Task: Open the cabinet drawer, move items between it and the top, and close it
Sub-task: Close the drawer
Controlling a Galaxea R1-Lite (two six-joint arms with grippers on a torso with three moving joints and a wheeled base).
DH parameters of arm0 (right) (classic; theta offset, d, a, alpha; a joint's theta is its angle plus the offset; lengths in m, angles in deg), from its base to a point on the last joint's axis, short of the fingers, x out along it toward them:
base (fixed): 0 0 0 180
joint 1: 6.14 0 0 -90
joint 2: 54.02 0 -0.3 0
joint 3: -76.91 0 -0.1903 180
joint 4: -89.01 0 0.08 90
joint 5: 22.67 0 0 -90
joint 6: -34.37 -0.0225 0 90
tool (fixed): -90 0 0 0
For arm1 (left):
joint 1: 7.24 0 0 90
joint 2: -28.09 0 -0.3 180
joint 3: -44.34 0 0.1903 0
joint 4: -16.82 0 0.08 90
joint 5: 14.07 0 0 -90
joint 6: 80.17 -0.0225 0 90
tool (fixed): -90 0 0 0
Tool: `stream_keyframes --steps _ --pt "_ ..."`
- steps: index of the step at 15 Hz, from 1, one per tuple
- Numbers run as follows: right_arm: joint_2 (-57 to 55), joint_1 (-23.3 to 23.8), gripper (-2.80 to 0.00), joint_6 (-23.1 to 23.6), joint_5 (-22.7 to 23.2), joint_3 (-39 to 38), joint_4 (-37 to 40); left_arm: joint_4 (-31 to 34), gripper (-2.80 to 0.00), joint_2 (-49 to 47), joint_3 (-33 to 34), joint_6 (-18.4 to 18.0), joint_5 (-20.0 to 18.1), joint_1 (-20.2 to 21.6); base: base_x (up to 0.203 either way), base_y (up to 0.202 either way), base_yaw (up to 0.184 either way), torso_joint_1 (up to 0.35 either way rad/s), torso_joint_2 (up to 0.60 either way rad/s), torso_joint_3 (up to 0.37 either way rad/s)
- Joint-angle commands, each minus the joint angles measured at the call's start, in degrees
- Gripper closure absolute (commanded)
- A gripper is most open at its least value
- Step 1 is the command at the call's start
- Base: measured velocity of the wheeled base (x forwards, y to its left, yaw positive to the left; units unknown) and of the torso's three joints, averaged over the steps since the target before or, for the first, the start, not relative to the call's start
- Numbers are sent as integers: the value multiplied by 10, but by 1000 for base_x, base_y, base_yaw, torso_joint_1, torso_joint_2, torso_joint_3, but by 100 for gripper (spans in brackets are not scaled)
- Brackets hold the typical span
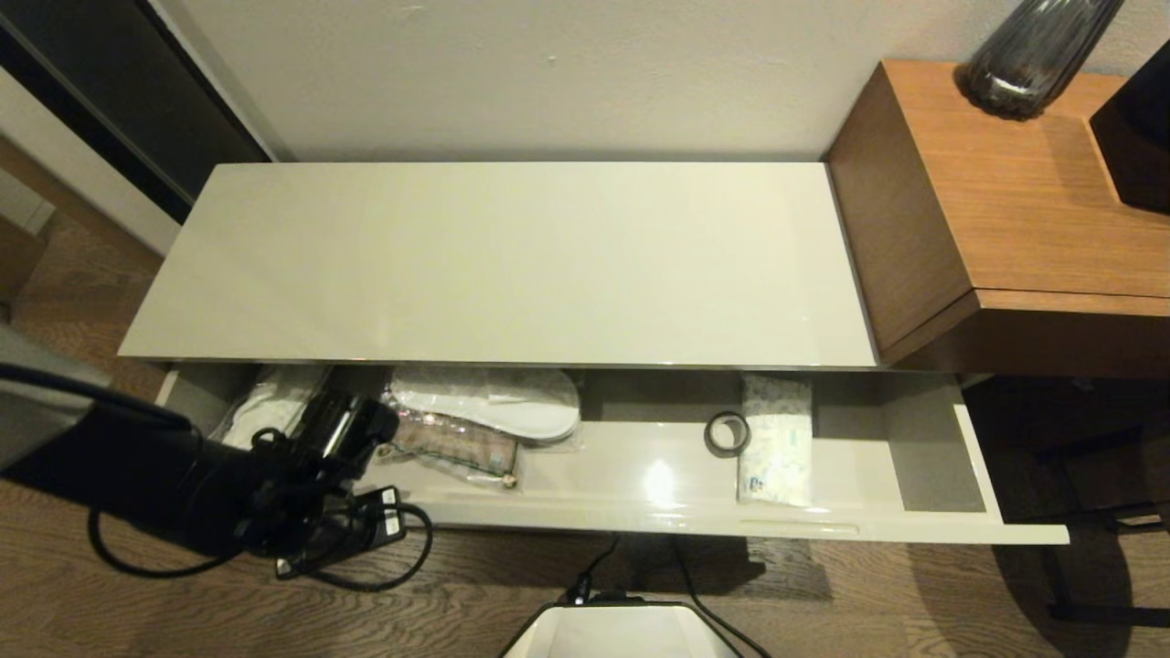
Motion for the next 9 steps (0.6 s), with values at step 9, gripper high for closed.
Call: stream_keyframes --steps 9 --pt "-1 0 0 0 0 0 0 371 0 -35 -537 -34 -8 69 0 0 0 0 0 0"
